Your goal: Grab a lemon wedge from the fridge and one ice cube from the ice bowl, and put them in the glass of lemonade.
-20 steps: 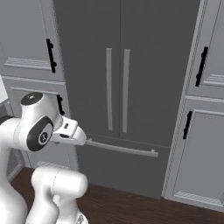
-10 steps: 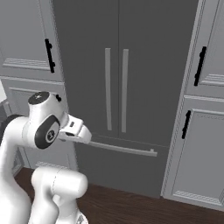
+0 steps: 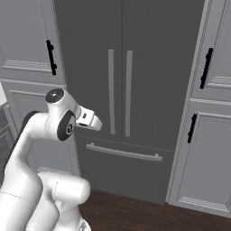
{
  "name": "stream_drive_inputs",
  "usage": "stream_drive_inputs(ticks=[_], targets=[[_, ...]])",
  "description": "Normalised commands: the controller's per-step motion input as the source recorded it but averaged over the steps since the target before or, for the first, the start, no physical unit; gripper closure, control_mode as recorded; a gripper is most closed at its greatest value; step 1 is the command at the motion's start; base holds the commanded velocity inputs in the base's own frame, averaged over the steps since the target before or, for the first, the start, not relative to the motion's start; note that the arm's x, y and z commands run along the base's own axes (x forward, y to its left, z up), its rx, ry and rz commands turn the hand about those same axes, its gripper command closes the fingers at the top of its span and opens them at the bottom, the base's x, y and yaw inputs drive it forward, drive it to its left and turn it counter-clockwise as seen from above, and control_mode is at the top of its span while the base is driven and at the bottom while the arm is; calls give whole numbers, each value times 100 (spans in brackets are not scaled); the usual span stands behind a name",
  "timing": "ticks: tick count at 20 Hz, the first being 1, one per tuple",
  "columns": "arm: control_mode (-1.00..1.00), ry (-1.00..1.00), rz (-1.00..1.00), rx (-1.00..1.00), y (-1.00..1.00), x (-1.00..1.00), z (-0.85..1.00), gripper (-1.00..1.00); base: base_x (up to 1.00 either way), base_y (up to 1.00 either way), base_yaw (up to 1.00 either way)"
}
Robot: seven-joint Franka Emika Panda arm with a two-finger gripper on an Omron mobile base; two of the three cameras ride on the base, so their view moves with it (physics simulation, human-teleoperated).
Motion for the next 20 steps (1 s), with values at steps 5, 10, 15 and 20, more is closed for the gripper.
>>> stream_drive_inputs(ticks=[5,10,15,20], targets=[[-100,-11,0,8,0,100,26,-100,0,0,0],[-100,-3,0,16,-11,100,14,-100,0,0,0],[-100,-4,-4,6,-2,78,10,-100,0,0,0],[-100,-16,-5,0,0,49,2,-100,0,0,0]])
